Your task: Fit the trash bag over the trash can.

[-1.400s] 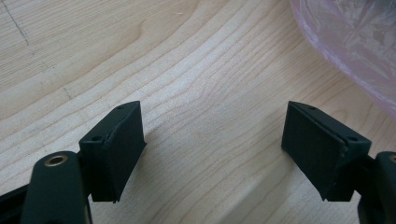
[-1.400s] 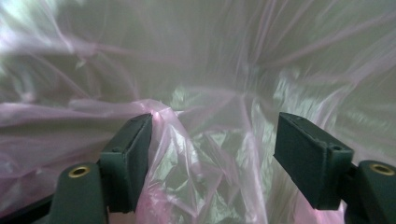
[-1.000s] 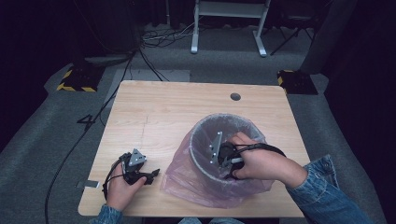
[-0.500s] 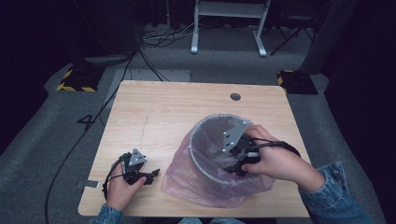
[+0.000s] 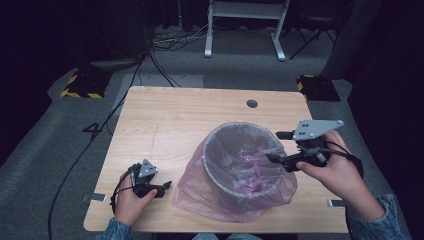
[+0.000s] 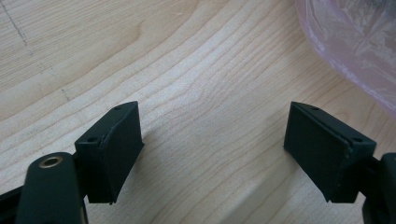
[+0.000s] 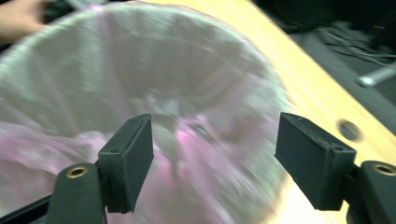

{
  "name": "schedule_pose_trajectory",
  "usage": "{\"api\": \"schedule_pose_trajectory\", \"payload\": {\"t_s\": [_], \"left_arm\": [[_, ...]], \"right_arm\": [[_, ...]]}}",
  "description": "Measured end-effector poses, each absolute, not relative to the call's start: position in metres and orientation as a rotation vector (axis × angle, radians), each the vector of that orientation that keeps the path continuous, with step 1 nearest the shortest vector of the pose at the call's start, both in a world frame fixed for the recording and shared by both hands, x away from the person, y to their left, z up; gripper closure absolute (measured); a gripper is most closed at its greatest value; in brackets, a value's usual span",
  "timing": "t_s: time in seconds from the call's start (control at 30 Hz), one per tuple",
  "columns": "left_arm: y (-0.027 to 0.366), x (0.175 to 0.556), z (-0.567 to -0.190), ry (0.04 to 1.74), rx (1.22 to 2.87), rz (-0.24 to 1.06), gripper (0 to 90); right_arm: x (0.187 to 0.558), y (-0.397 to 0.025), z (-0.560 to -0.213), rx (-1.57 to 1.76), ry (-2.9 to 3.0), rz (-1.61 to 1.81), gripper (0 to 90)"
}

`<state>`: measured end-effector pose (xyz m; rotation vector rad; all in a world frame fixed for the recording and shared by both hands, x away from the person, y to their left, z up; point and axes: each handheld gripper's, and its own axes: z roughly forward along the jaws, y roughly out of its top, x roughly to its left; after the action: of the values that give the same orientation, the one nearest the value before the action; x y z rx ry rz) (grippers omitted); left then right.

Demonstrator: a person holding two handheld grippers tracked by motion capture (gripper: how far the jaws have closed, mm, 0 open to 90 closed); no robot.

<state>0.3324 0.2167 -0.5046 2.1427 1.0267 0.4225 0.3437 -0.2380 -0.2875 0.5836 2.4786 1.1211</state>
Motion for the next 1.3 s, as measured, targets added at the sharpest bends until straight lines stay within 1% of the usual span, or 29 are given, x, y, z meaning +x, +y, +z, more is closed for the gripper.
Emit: {"api": "schedule_pose_trajectory", "payload": {"t_s": [0.13, 0.23, 0.63, 1.0, 1.3], "left_arm": [[0.217, 0.332, -0.505, 1.027, 2.143, 0.423, 19.1], [0.217, 0.332, -0.505, 1.027, 2.142, 0.422, 19.1], [0.217, 0.333, -0.505, 1.028, 2.142, 0.421, 19.0], [0.217, 0.332, -0.505, 1.029, 2.142, 0.421, 19.1], [0.217, 0.332, -0.505, 1.028, 2.142, 0.421, 19.0]], "right_arm": [[0.342, -0.263, -0.291, 0.716, 2.379, 1.192, 27.2], [0.342, -0.277, -0.296, 0.784, 2.346, 1.170, 27.2], [0.344, -0.322, -0.332, 1.023, 2.222, 1.107, 27.6], [0.344, -0.350, -0.385, 1.221, 2.194, 1.077, 27.6], [0.338, -0.365, -0.421, 1.274, 2.195, 1.039, 27.5]]}}
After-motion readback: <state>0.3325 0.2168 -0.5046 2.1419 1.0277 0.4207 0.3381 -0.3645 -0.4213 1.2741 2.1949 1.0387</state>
